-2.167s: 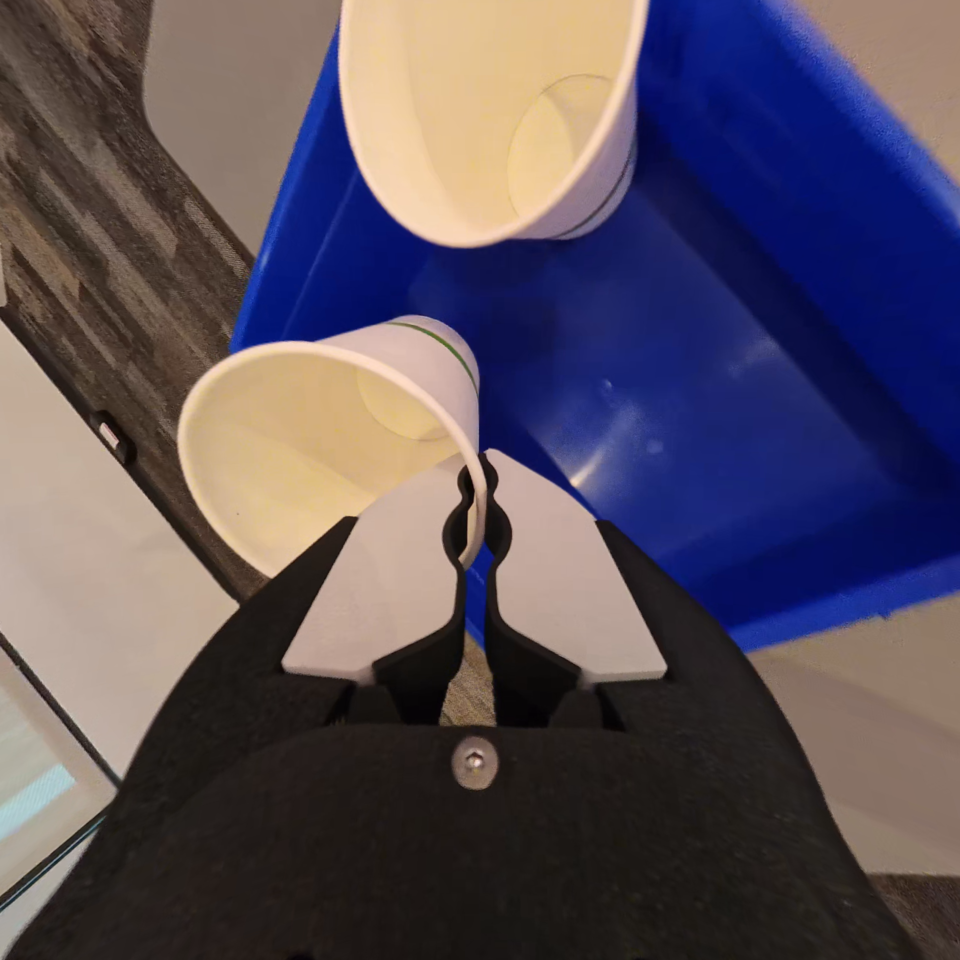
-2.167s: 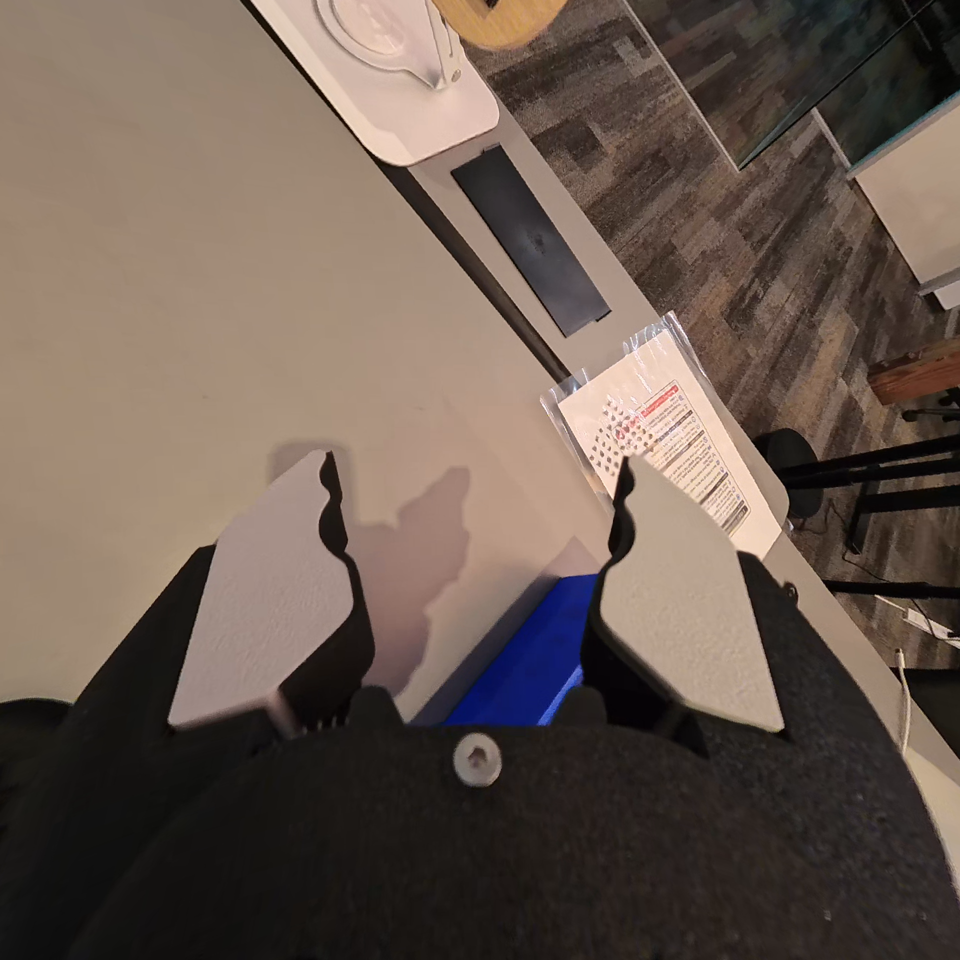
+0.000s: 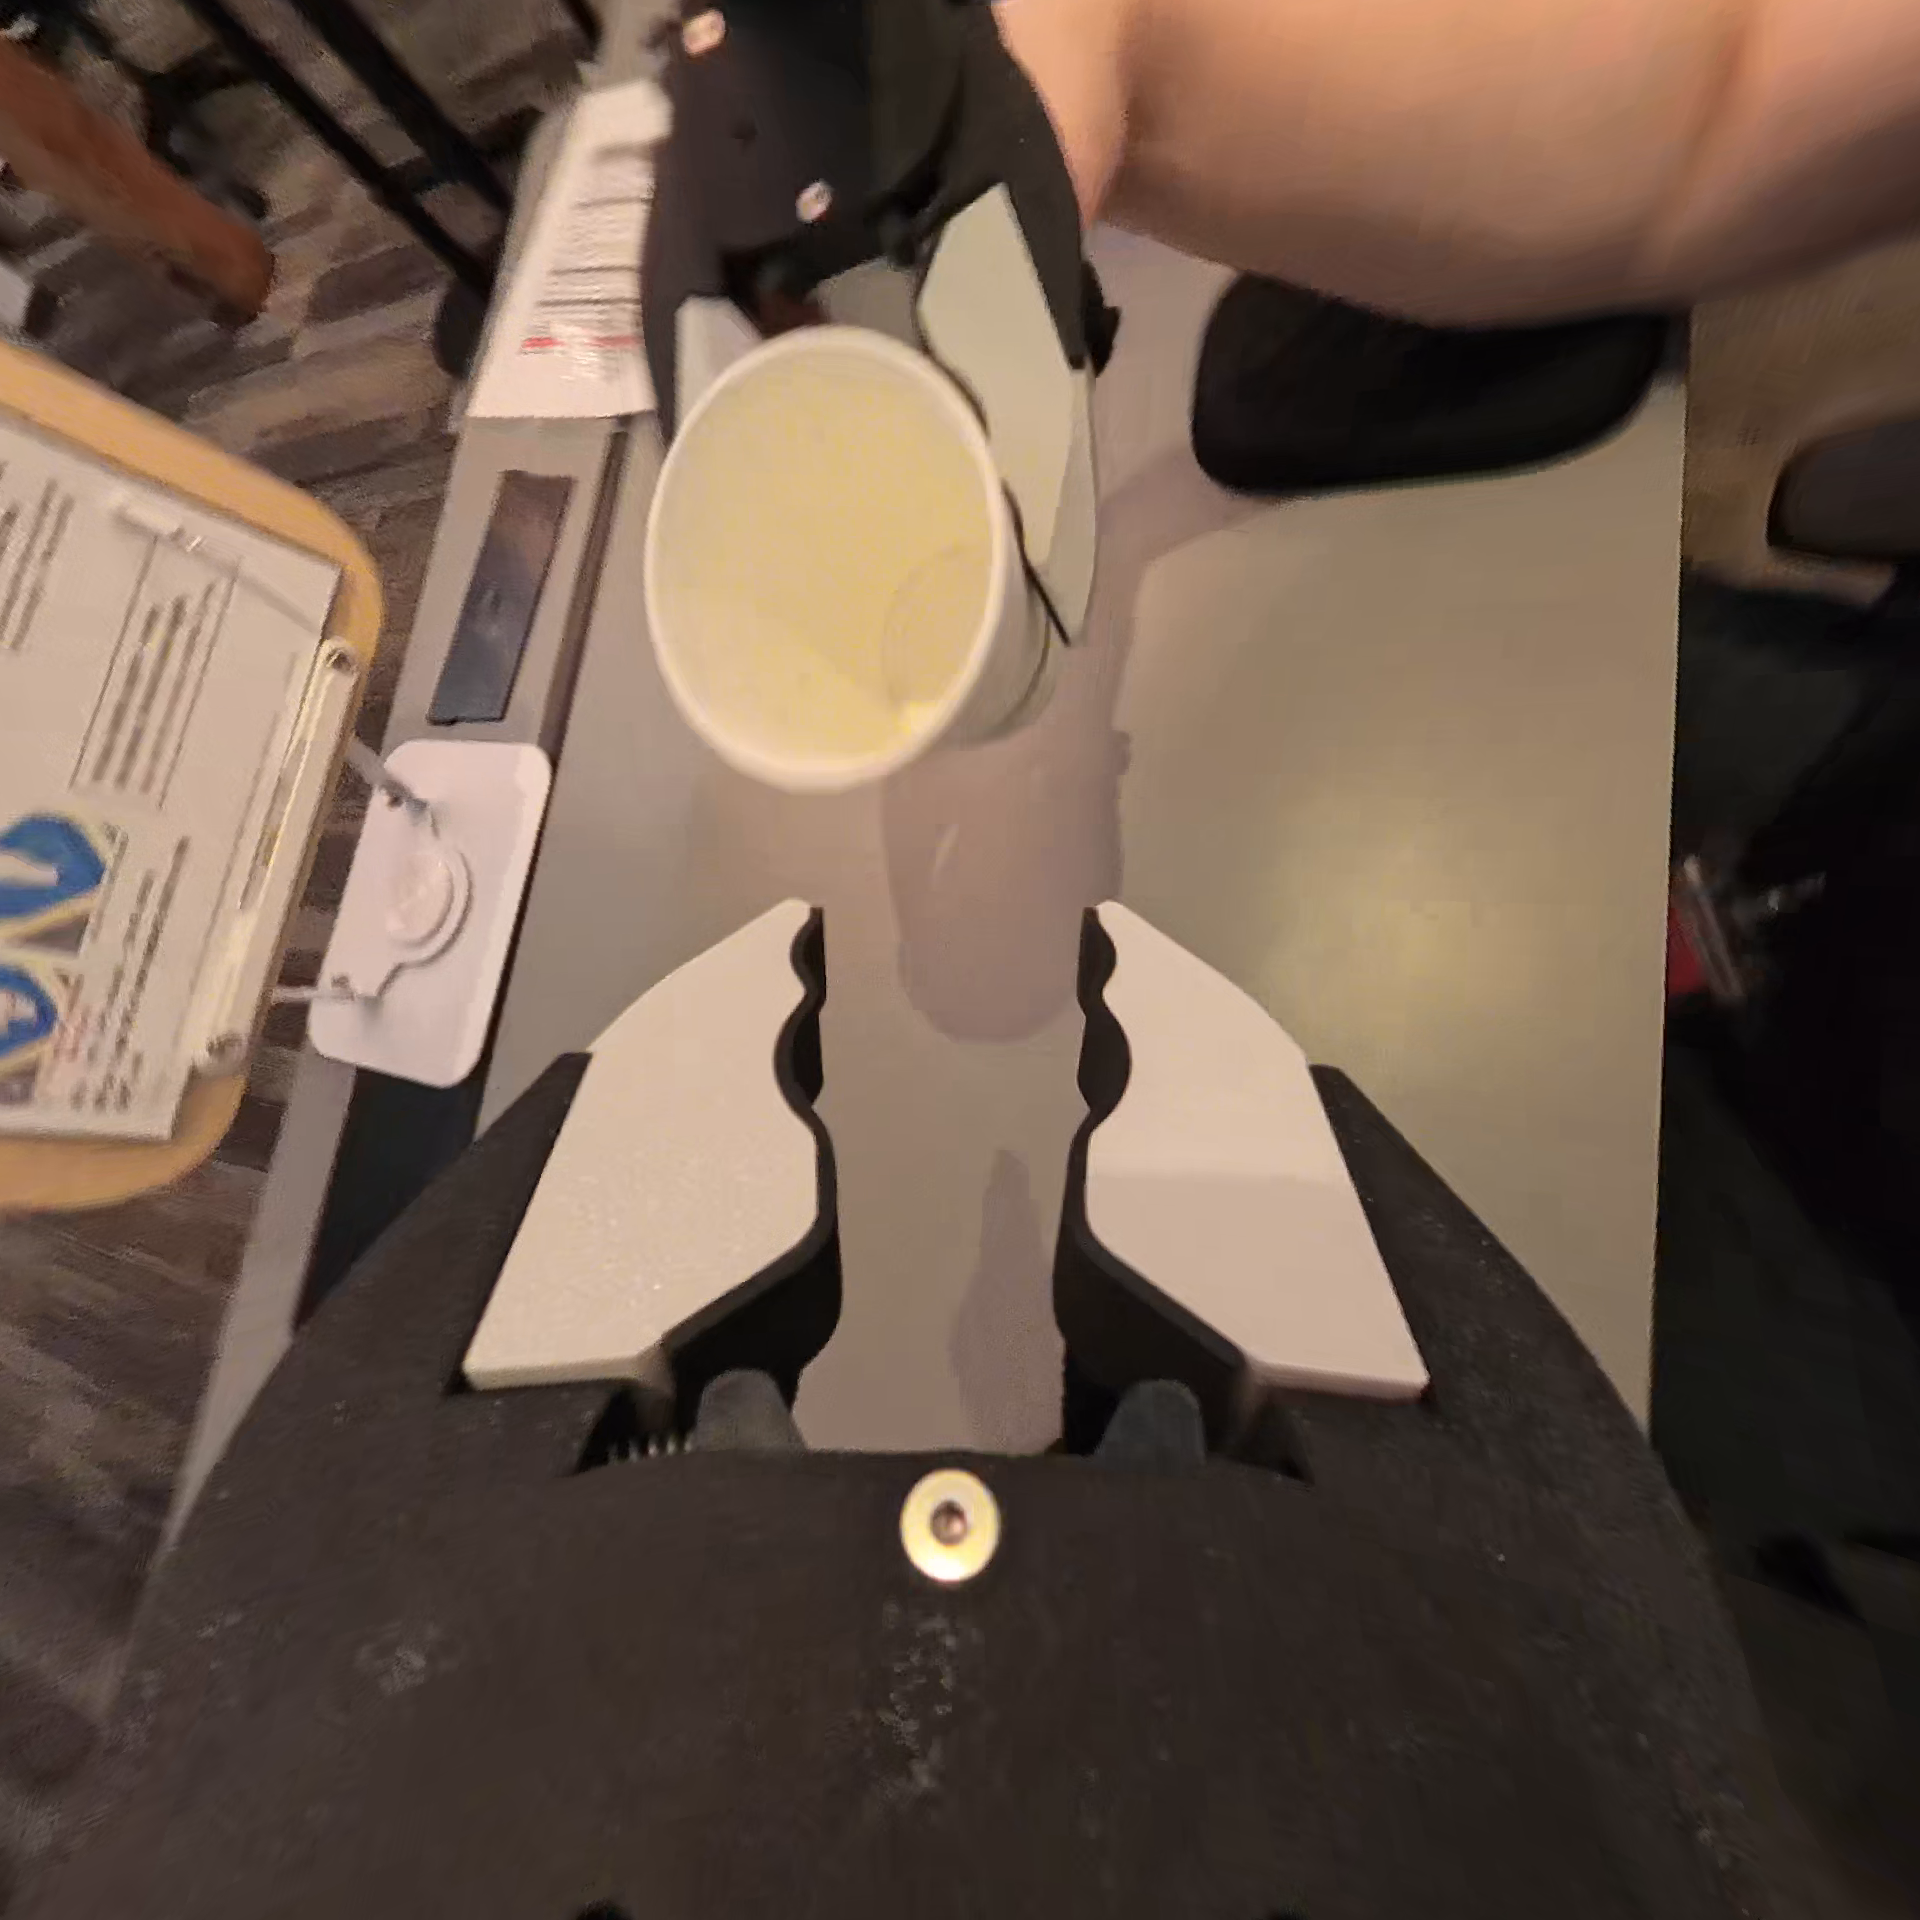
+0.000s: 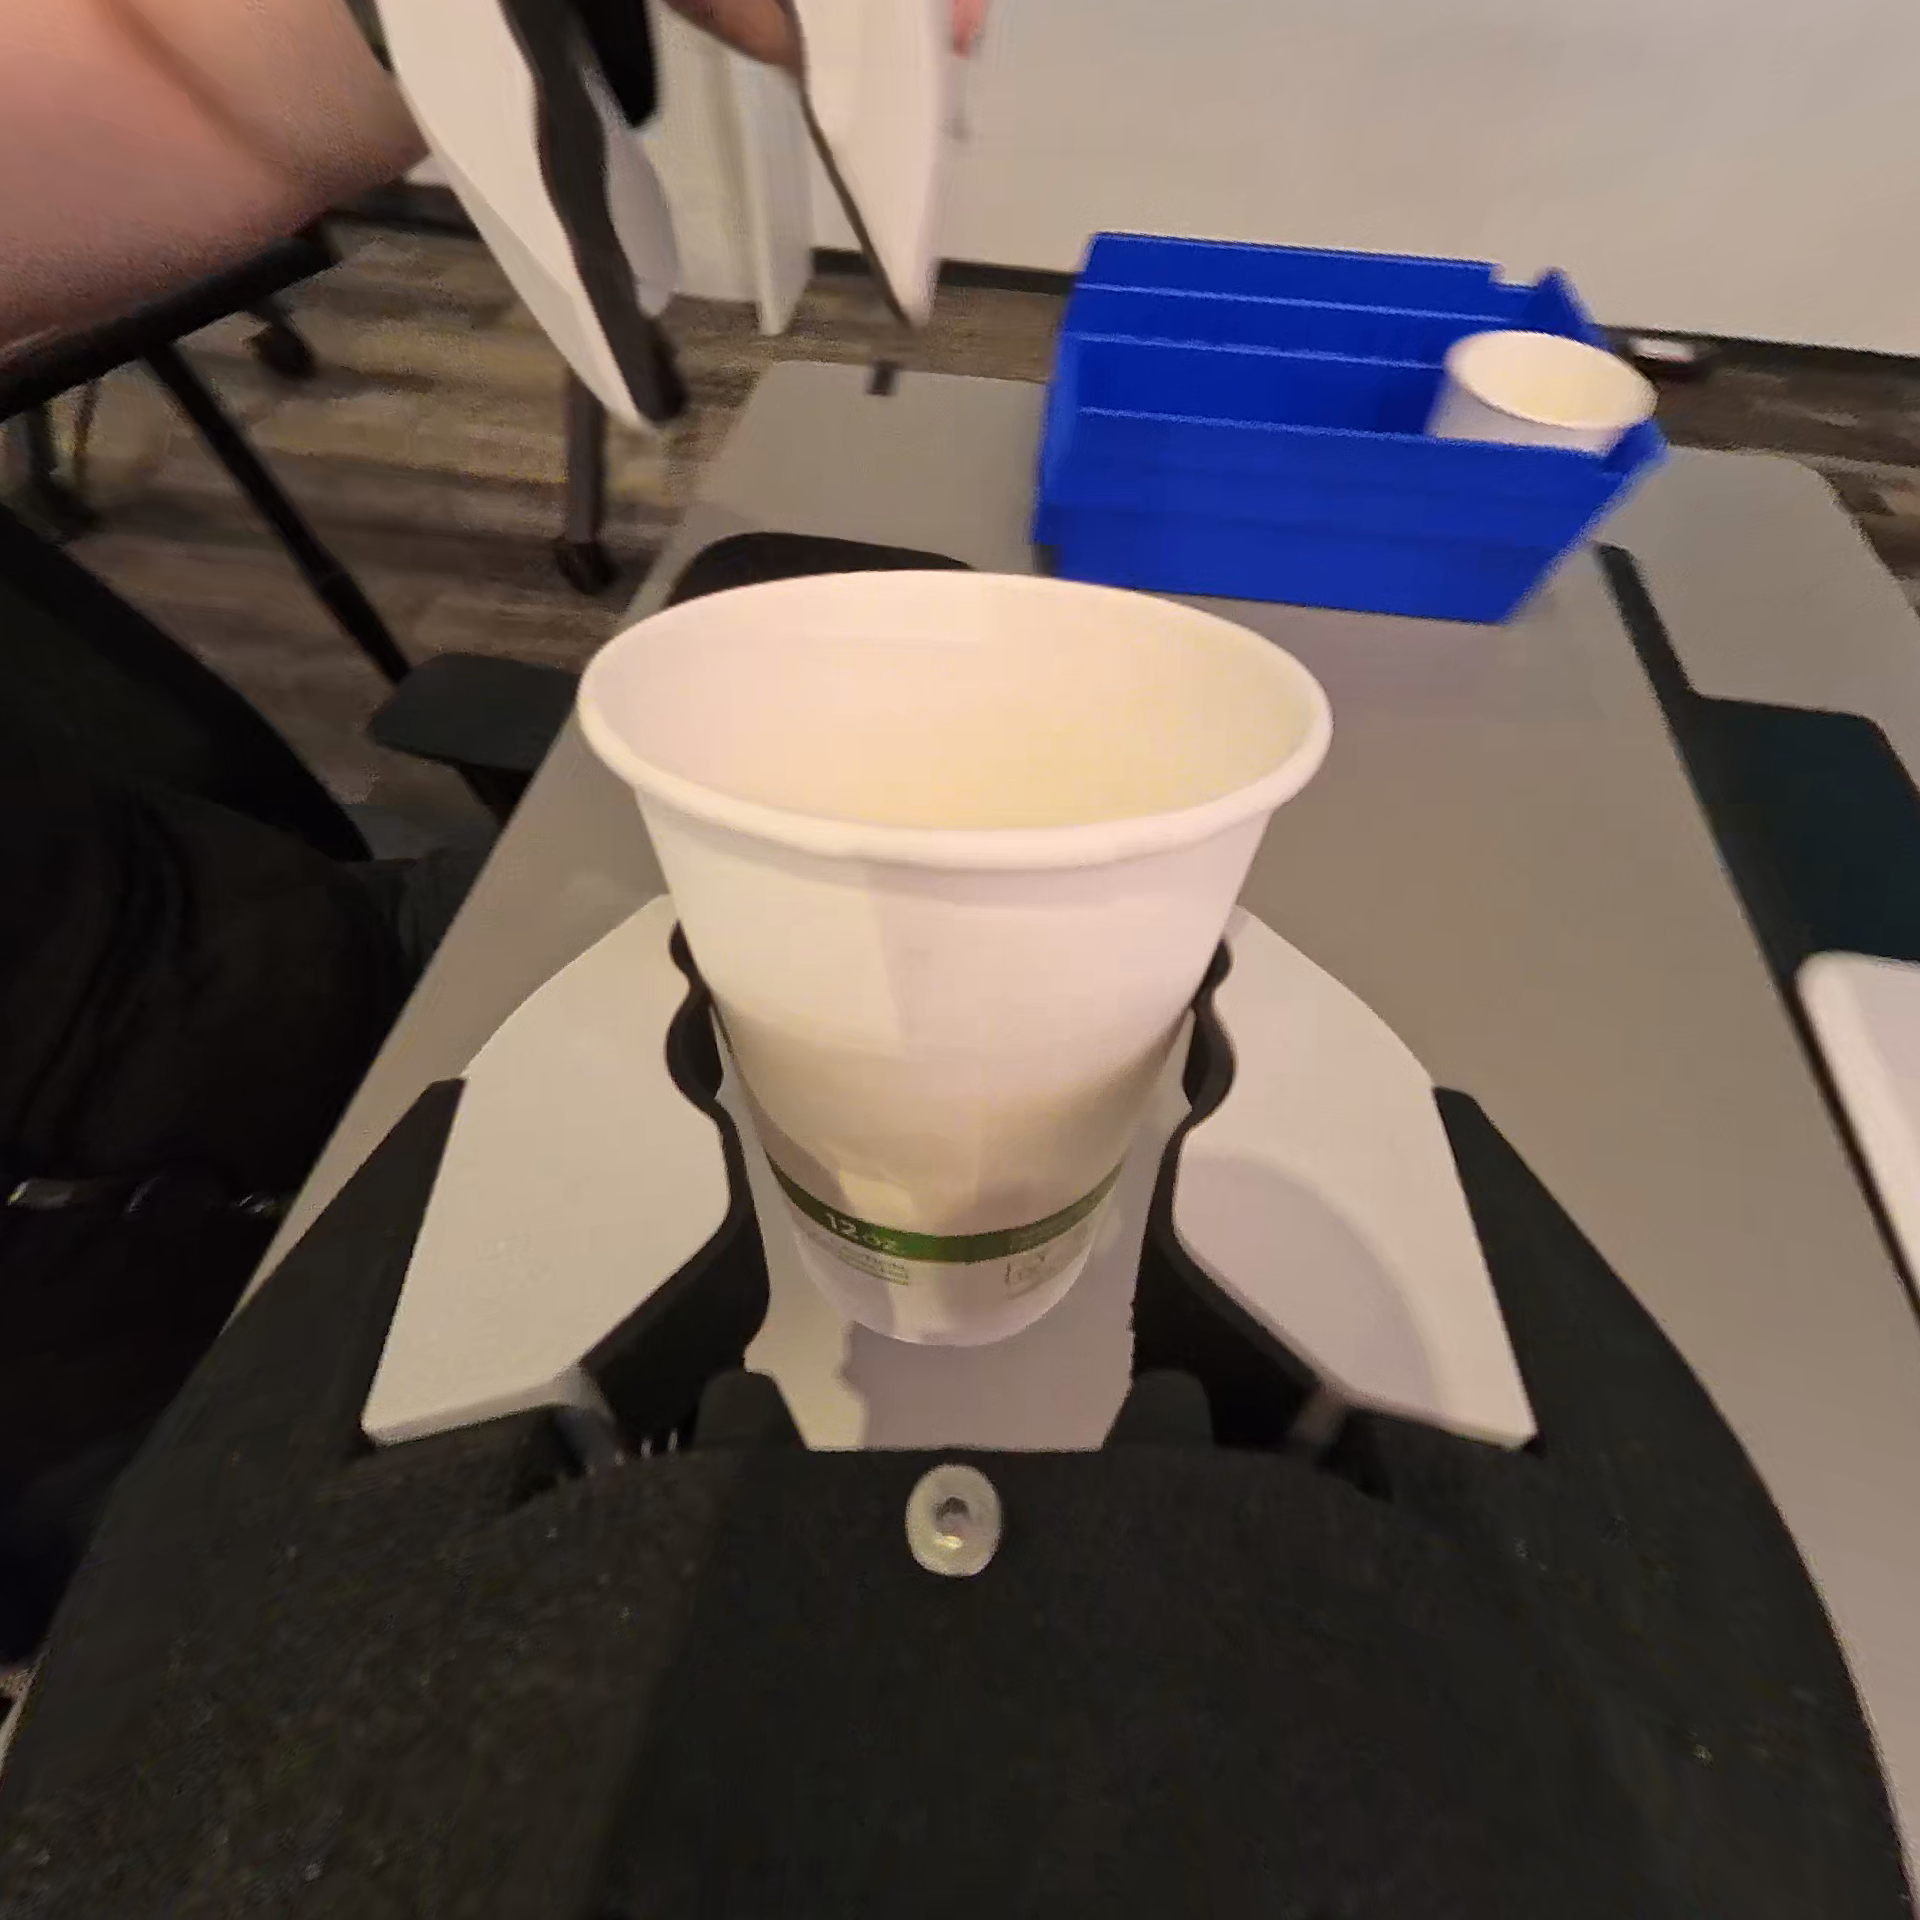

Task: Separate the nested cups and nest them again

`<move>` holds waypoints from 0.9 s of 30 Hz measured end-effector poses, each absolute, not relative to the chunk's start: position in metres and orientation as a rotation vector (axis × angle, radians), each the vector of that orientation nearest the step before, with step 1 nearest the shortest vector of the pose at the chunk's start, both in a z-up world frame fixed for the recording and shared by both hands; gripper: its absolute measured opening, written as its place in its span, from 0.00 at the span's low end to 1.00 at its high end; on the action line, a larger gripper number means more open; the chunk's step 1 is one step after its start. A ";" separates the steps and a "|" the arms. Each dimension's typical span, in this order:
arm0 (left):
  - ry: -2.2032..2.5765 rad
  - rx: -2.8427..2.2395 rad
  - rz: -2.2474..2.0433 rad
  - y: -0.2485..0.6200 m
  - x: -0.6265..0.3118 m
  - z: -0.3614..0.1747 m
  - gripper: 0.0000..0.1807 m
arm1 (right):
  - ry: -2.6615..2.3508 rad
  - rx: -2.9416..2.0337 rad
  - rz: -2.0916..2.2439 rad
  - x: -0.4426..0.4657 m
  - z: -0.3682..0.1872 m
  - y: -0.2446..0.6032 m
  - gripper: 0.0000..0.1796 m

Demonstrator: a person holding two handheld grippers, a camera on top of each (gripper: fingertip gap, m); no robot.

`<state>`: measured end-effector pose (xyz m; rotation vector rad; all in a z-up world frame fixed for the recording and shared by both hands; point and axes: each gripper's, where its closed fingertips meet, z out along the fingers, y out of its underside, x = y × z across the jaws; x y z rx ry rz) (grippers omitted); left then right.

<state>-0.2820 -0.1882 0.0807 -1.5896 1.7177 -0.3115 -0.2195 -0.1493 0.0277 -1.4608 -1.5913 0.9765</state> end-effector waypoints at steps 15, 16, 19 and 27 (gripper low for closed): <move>1.347 -1.654 -0.403 -0.175 -0.374 0.073 0.26 | -0.043 -1.425 0.119 0.269 0.101 -0.069 0.49; 1.352 -1.655 -0.398 -0.175 -0.374 0.072 0.26 | -0.012 -1.407 0.100 0.280 0.098 -0.071 0.49; 1.382 -1.657 -0.389 -0.177 -0.369 0.070 0.26 | 0.003 -1.416 0.123 0.285 0.086 -0.066 0.49; 1.480 -1.650 -0.341 -0.185 -0.356 0.061 0.26 | 0.005 -1.585 0.012 0.290 0.041 -0.037 0.49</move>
